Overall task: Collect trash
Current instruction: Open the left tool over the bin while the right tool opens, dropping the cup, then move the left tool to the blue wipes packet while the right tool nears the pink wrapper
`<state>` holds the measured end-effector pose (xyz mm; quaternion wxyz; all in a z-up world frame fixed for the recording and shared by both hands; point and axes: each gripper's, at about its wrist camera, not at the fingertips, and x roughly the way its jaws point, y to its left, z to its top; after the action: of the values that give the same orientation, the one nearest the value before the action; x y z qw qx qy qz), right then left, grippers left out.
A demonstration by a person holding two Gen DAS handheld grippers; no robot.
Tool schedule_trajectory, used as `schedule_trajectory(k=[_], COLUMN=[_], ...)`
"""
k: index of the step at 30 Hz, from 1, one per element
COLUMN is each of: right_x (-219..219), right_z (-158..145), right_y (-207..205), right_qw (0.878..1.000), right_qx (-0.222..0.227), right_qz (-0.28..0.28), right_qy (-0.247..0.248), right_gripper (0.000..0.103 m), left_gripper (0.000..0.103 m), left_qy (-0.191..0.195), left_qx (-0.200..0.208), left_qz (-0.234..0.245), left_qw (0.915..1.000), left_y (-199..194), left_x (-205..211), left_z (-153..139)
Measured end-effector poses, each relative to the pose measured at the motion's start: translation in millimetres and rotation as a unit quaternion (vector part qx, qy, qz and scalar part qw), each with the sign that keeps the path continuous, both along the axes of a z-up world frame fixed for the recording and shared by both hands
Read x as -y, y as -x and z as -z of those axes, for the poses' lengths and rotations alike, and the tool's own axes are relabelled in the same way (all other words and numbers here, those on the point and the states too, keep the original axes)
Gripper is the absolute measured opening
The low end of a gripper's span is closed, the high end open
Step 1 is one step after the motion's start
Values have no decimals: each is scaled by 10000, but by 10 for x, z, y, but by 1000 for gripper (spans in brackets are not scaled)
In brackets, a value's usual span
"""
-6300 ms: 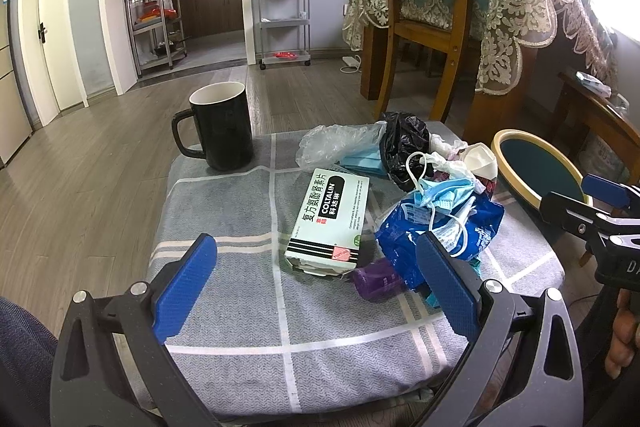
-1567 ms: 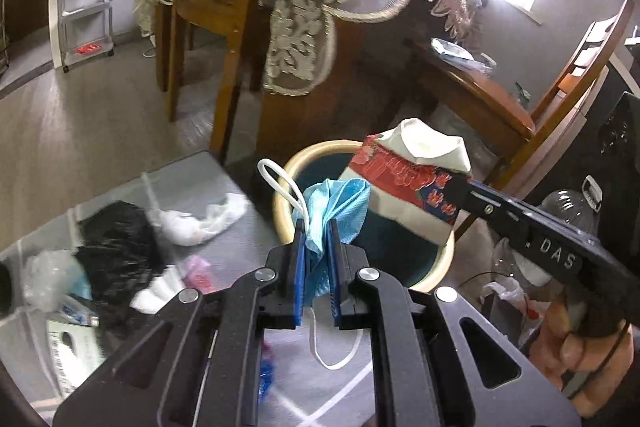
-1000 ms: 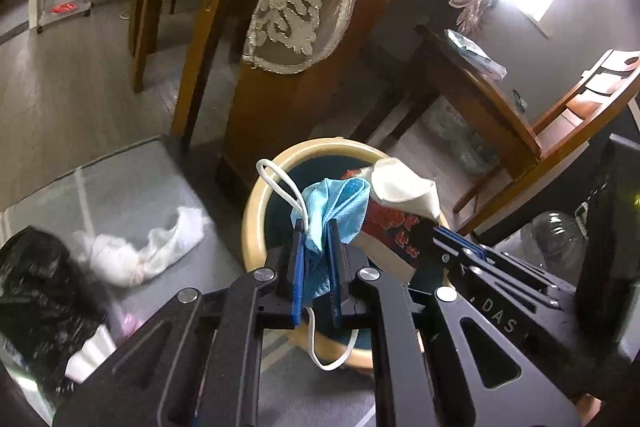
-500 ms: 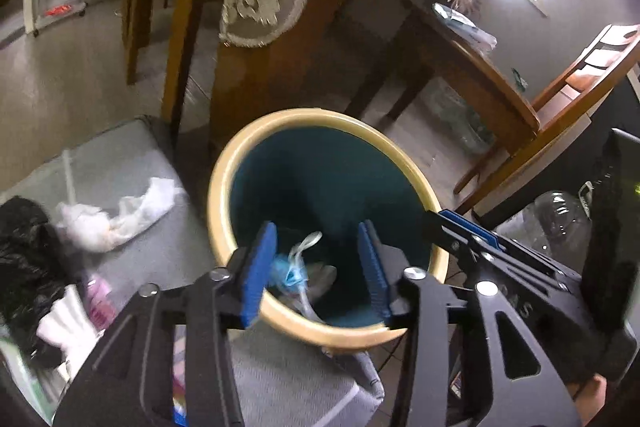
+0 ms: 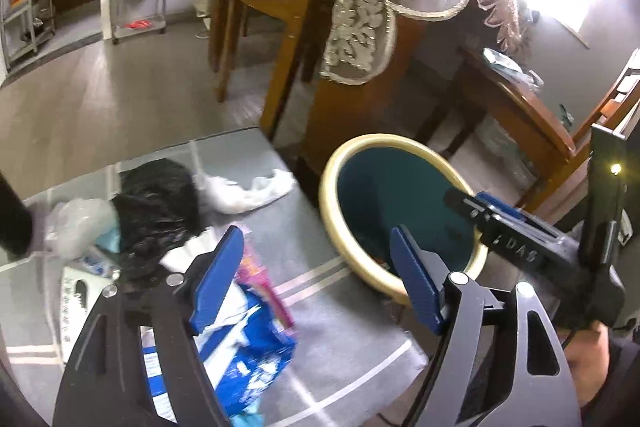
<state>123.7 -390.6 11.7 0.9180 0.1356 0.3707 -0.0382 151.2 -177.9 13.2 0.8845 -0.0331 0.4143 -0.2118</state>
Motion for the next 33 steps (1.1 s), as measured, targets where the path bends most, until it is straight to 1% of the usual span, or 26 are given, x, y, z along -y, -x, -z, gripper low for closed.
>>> schedule_trajectory(k=[2, 4, 6, 9, 13, 17, 21, 24, 28, 31, 33], right_x=[-40, -85, -156, -264, -384, -574, -839, -1003, -1201, -1330, -1413], right_z=[-15, -35, -35, -10, -40, -118, -173, -183, -145, -95, -64], right_y=[18, 37, 50, 53, 40, 51, 56, 53, 75, 70, 78], right_qw=[10000, 9999, 9997, 9992, 9982, 9969, 9926, 9896, 9857, 9831, 9812], right_qx=[46, 116, 175, 166, 205, 324, 477, 473, 414, 325, 283], right_qz=[-25, -65, -164, -319, -497, -670, -1031, -1287, -1572, -1743, -1851], right_qy=[-11, -1, 67, 163, 251, 244, 431, 444, 453, 467, 475], right_gripper=[63, 67, 71, 72, 72, 75, 78, 79, 79, 79, 79], left_gripper=[75, 79, 81, 82, 83, 83, 83, 83, 82, 78, 77], left_qy=[-51, -77, -107, -134, -130, -169, -248, -357, -410, -402, -416], left_qx=[24, 92, 178, 234, 123, 140, 198, 243, 148, 46, 16], left_qz=[-52, -116, -244, -457, -718, -883, -1015, -1055, -1138, -1203, -1202], left_qw=[10000, 9999, 9995, 9986, 9973, 9958, 9943, 9935, 9925, 9919, 9919], left_y=[51, 115, 187, 264, 315, 397, 447, 437, 432, 429, 442], left_x=[-103, -224, -366, -587, -837, -993, -1102, -1154, -1276, -1373, -1426], left_z=[-7, -24, -43, -30, 41, 56, 49, 50, 106, 171, 220])
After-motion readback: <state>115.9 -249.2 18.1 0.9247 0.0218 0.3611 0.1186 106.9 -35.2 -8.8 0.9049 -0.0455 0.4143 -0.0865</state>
